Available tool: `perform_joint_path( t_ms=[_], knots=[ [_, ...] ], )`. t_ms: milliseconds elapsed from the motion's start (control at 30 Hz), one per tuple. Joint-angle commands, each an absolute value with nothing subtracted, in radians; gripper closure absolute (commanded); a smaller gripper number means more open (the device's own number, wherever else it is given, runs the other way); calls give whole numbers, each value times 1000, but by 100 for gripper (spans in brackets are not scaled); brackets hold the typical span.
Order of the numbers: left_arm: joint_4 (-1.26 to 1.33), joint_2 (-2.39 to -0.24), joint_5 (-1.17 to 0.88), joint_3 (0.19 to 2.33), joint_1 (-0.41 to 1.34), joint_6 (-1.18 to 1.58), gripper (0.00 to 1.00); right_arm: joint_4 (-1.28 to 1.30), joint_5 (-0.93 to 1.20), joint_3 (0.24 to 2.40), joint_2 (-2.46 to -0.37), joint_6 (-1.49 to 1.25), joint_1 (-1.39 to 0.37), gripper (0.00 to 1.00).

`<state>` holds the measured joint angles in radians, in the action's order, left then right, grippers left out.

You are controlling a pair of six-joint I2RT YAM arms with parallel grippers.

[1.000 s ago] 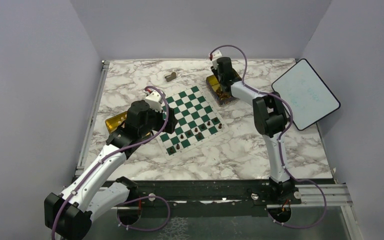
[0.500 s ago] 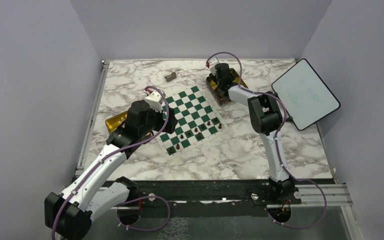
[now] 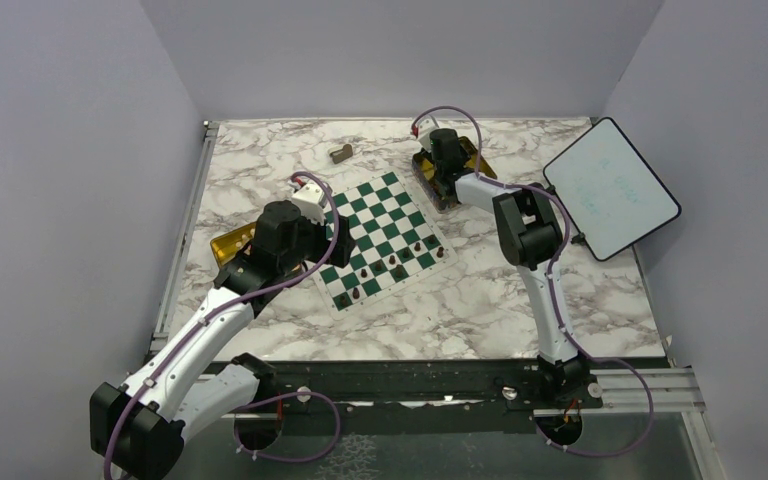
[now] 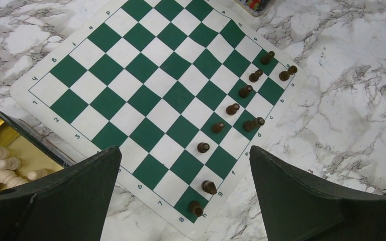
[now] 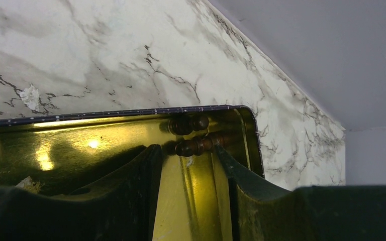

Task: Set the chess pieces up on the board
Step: Pick up the chess piece from the storage box.

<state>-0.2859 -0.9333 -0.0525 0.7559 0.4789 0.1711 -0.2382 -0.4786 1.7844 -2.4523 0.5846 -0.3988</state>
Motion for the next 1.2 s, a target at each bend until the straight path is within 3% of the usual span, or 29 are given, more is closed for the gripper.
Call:
perform_joint_path(
  t_ms=[0, 600, 1167],
  knots=[
    [-264, -929, -61, 750, 475, 172, 1, -220, -503, 1765, -2495, 577, -394, 54],
    [-261, -934, -72, 750, 476, 173, 1, -228, -509, 1789, -2538, 586, -388, 57],
    [-256, -947, -84, 750, 476, 175, 1, -259, -494, 1762, -2543, 595, -381, 72]
  ],
)
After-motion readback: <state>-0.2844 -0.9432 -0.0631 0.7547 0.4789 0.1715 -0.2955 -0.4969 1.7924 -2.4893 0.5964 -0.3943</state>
